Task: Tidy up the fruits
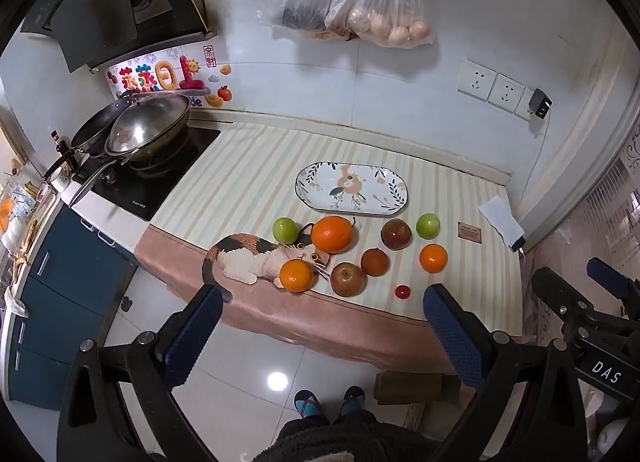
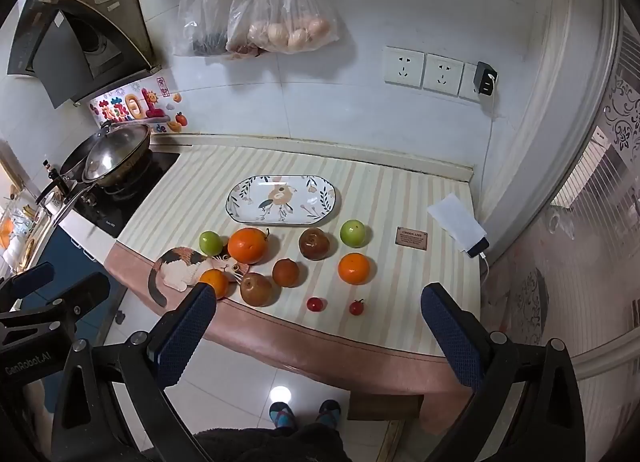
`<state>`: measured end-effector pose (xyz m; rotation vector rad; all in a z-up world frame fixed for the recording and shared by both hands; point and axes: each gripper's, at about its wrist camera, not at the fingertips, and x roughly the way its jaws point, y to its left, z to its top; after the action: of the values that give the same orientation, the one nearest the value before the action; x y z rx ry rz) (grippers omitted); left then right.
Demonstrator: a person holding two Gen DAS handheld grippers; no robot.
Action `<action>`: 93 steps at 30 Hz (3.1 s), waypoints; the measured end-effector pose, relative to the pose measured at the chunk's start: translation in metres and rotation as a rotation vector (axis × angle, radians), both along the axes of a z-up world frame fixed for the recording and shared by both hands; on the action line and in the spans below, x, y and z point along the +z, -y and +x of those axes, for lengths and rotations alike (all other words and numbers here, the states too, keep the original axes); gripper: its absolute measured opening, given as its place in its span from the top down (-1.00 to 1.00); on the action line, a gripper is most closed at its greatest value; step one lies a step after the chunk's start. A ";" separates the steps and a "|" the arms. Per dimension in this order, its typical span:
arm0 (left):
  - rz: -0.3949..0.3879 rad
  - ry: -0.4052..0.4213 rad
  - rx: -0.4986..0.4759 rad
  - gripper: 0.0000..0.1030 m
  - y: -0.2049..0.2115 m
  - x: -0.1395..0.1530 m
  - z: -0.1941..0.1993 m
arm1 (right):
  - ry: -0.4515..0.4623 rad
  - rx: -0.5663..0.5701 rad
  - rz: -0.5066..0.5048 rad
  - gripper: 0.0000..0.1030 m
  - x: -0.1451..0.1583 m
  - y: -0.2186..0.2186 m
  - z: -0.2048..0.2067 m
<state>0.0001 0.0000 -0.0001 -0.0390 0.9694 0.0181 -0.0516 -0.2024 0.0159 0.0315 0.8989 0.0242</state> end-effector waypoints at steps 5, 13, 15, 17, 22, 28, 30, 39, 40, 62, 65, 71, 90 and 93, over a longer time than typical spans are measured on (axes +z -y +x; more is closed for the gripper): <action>0.002 0.002 -0.001 -1.00 0.000 0.000 0.000 | -0.006 0.000 -0.001 -1.00 -0.002 -0.001 0.000; 0.006 0.003 -0.010 -1.00 0.001 0.000 0.001 | -0.013 -0.001 0.002 -1.00 -0.005 -0.001 0.000; 0.004 0.000 -0.012 -1.00 0.000 0.000 0.002 | -0.009 -0.006 0.006 -1.00 -0.004 0.000 0.000; 0.003 -0.002 -0.017 -1.00 0.002 0.001 -0.002 | -0.006 -0.008 0.005 -1.00 -0.003 0.000 -0.001; 0.004 -0.003 -0.024 -1.00 0.001 0.000 0.000 | -0.007 -0.014 0.006 -1.00 -0.002 -0.001 0.001; 0.006 -0.001 -0.024 -1.00 0.002 -0.001 0.000 | -0.007 -0.010 0.010 -1.00 0.000 0.000 -0.002; 0.007 0.000 -0.023 -1.00 0.002 -0.001 0.000 | -0.005 -0.011 0.013 -1.00 0.001 -0.001 -0.004; 0.008 0.001 -0.023 -1.00 0.002 0.000 0.000 | -0.004 -0.005 0.011 -1.00 0.002 -0.007 -0.008; 0.008 0.002 -0.022 -1.00 0.002 0.001 -0.001 | -0.005 -0.004 0.011 -1.00 0.002 -0.007 -0.008; 0.009 0.011 -0.022 -1.00 -0.002 0.005 -0.004 | 0.002 0.006 0.017 -1.00 0.005 -0.009 -0.010; 0.010 0.011 -0.022 -1.00 -0.002 0.005 -0.004 | 0.004 0.009 0.019 -1.00 0.006 -0.007 -0.011; 0.009 0.012 -0.023 -1.00 -0.002 0.007 -0.005 | 0.005 0.006 0.021 -1.00 0.007 -0.007 -0.012; 0.013 0.021 -0.023 -1.00 0.001 0.018 -0.010 | 0.016 0.000 0.026 -1.00 0.009 -0.005 -0.013; 0.013 0.021 -0.022 -1.00 0.001 0.018 -0.009 | 0.020 -0.002 0.031 -1.00 0.013 -0.005 -0.012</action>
<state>-0.0090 -0.0013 0.0181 -0.0170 0.9490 0.0037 -0.0632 -0.1971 0.0286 0.0609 0.8782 0.0369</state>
